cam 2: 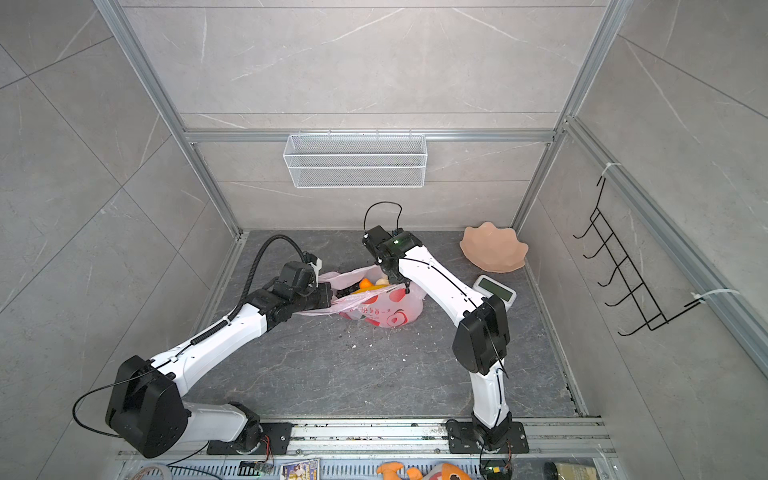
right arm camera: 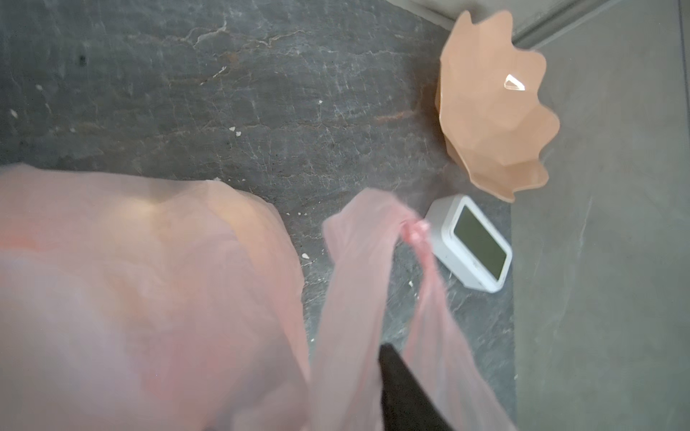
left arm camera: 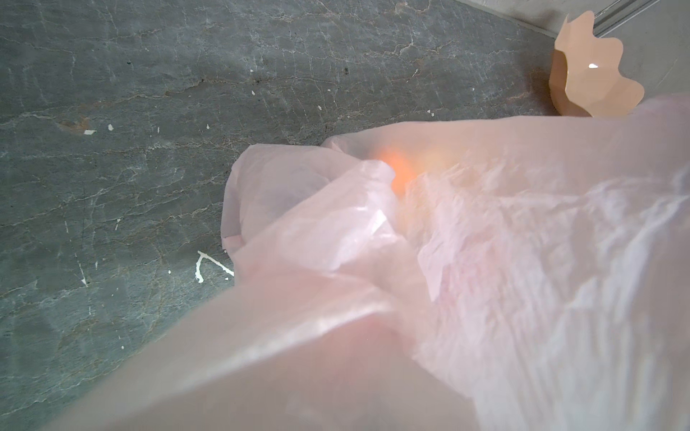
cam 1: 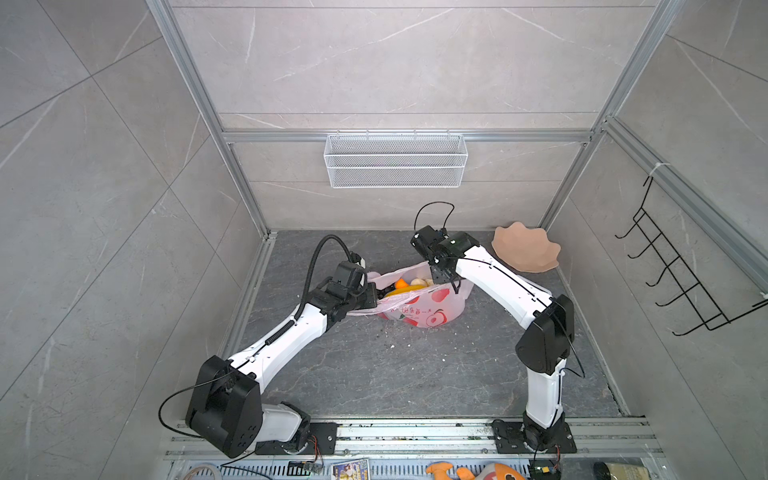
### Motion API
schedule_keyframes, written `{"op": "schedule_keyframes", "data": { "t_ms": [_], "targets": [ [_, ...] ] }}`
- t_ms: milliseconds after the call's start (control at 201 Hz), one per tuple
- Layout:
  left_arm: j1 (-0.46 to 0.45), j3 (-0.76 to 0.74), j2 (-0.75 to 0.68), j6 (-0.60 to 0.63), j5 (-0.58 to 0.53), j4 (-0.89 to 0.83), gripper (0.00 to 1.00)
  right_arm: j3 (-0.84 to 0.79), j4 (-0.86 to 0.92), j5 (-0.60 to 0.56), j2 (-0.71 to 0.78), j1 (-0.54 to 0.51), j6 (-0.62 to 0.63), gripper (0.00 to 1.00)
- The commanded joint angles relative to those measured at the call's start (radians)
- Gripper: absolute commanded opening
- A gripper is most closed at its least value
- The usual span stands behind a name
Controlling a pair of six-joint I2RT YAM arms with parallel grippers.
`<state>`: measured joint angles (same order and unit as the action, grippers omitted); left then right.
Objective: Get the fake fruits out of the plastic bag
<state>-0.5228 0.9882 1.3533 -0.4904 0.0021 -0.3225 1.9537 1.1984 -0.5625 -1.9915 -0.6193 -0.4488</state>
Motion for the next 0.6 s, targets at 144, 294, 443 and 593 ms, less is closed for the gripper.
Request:
{"op": "schedule_keyframes", "data": {
  "t_ms": [144,294,443,593],
  "targets": [
    [0.112,-0.2,-0.128,-0.028,0.128,0.215,0.0,-0.129,-0.328,0.631,0.028,0.352,-0.064,0.02],
    [0.137,-0.241,-0.118,-0.035,0.179,0.258,0.0,-0.185,-0.44,0.882,-0.016,0.434,-0.149,0.0],
    [0.12,-0.199,-0.072,-0.02,0.204,0.25,0.0,-0.221,-0.484,0.891,0.015,0.376,-0.154,0.0],
    [0.039,-0.094,0.015,0.047,0.181,0.188,0.0,-0.216,-0.488,0.894,0.026,0.335,-0.141,0.0]
  ]
}}
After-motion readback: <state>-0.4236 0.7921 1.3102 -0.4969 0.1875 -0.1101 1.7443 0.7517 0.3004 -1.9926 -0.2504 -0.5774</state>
